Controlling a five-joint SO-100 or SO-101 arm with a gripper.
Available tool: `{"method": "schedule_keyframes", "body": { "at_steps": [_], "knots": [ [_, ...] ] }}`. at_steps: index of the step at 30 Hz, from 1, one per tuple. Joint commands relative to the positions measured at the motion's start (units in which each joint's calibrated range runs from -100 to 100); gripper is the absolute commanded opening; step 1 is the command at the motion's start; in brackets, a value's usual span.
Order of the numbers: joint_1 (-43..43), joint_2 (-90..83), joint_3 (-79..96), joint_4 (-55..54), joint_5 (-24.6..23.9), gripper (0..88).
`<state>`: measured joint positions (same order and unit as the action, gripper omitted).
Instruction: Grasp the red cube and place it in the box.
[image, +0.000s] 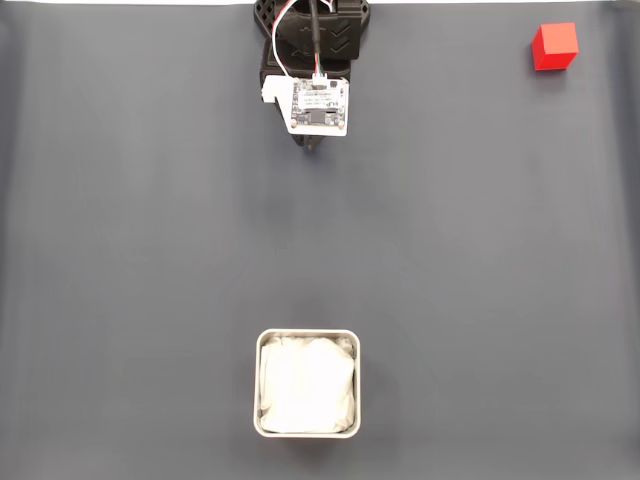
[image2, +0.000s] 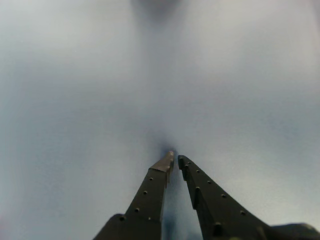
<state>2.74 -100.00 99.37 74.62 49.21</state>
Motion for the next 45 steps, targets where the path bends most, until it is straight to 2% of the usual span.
{"method": "schedule_keyframes", "body": {
  "at_steps": [1,35,40,45],
  "knots": [
    [-1.61,0.00,0.54,1.28,-0.20,0.0],
    [-1.68,0.00,0.54,1.12,0.39,0.0],
    [-1.47,0.17,-1.01,-7.65,-1.17,0.0],
    [-1.75,6.07,-14.24,-16.34,-0.68,0.0]
  ]
}}
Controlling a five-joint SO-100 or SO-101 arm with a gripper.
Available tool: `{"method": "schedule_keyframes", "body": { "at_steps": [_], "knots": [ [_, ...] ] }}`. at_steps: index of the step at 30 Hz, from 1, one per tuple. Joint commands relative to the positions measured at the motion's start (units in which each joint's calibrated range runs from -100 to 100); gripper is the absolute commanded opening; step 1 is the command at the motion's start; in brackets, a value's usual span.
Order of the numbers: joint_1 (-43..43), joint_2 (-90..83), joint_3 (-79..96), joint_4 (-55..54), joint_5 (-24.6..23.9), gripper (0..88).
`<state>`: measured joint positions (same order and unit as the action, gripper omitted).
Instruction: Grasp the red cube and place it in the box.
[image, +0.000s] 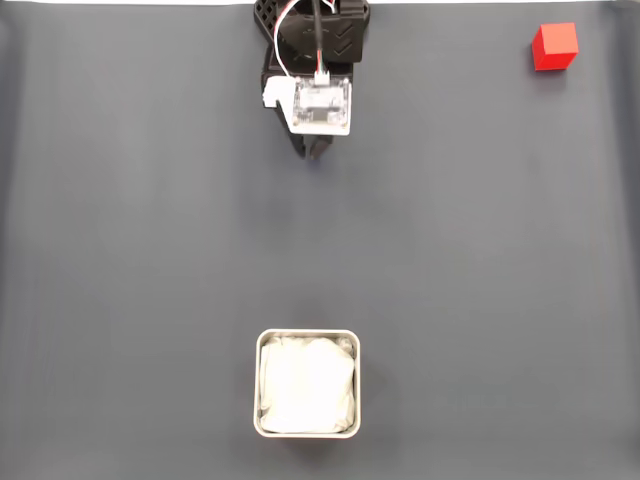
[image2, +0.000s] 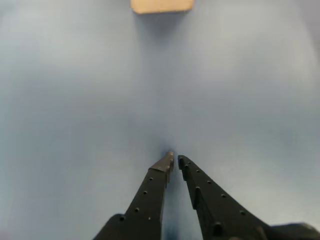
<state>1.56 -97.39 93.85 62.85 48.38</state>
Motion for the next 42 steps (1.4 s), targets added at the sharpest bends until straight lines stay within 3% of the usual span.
{"method": "schedule_keyframes", "body": {
  "at_steps": [1,9,16,30,42],
  "knots": [
    [-0.63,5.19,-12.65,-5.23,0.24,0.0],
    [-0.56,18.71,-38.74,-3.59,1.61,0.0],
    [-0.35,29.89,-53.61,4.94,2.15,0.0],
    [-1.27,36.48,-60.28,6.33,3.76,0.2],
    [-7.88,39.25,-62.92,7.15,3.76,0.2]
  ]
}}
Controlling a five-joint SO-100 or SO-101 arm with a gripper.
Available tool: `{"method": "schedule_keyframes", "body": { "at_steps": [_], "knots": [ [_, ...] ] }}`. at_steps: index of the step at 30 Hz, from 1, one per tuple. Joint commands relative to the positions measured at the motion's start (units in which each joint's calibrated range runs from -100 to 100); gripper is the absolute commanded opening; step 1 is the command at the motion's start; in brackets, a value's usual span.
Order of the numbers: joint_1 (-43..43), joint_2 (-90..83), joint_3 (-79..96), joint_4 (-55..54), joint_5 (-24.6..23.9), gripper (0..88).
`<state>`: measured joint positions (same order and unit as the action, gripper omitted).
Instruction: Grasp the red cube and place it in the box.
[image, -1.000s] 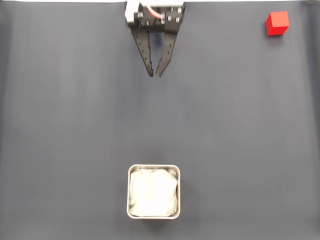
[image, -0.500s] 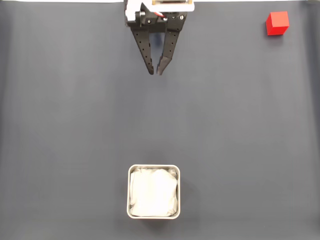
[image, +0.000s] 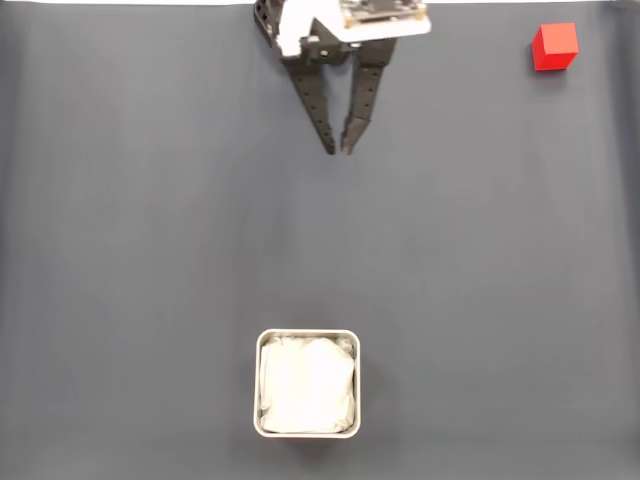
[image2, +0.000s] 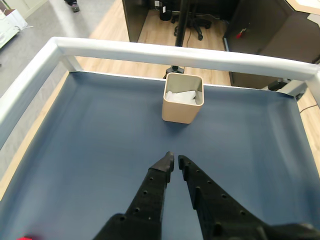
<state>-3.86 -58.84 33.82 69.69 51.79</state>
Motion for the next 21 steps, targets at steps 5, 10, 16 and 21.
{"method": "schedule_keyframes", "body": {
  "at_steps": [5,10,16,21],
  "knots": [
    [-6.51,1.30,-3.07,0.39,0.29,0.2],
    [-10.77,2.51,-3.98,0.56,-0.05,0.2],
    [-16.03,3.46,-4.25,1.05,-0.39,0.2],
    [-20.15,3.12,-3.89,1.79,-0.44,0.0]
  ]
}}
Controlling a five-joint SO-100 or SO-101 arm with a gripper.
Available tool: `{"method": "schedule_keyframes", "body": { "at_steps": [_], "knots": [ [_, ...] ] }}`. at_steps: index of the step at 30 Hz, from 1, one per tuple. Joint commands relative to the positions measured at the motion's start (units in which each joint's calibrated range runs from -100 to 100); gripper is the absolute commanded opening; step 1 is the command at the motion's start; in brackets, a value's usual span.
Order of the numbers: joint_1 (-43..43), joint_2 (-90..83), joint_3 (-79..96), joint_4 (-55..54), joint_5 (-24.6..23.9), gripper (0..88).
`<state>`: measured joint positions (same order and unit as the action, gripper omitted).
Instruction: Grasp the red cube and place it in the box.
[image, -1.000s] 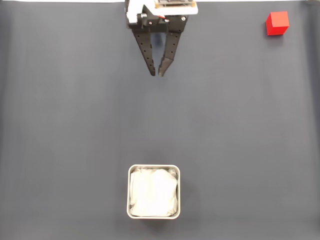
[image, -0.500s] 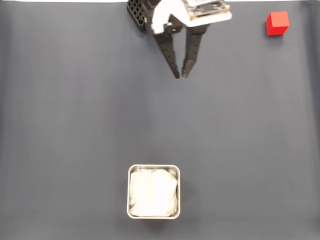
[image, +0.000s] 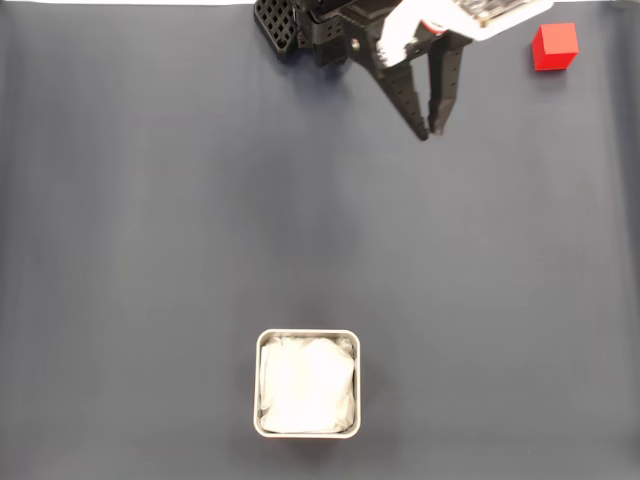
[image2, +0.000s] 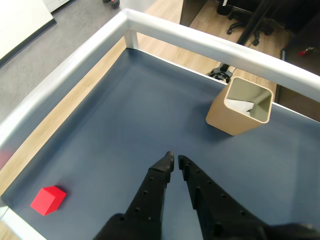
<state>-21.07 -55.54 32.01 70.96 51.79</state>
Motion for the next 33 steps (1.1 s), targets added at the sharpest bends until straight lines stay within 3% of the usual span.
{"method": "schedule_keyframes", "body": {
  "at_steps": [1,33],
  "knots": [
    [-3.65,-0.18,-1.99,0.68,-0.44,0.0],
    [-21.76,0.77,2.39,-0.06,-0.54,0.0]
  ]
}}
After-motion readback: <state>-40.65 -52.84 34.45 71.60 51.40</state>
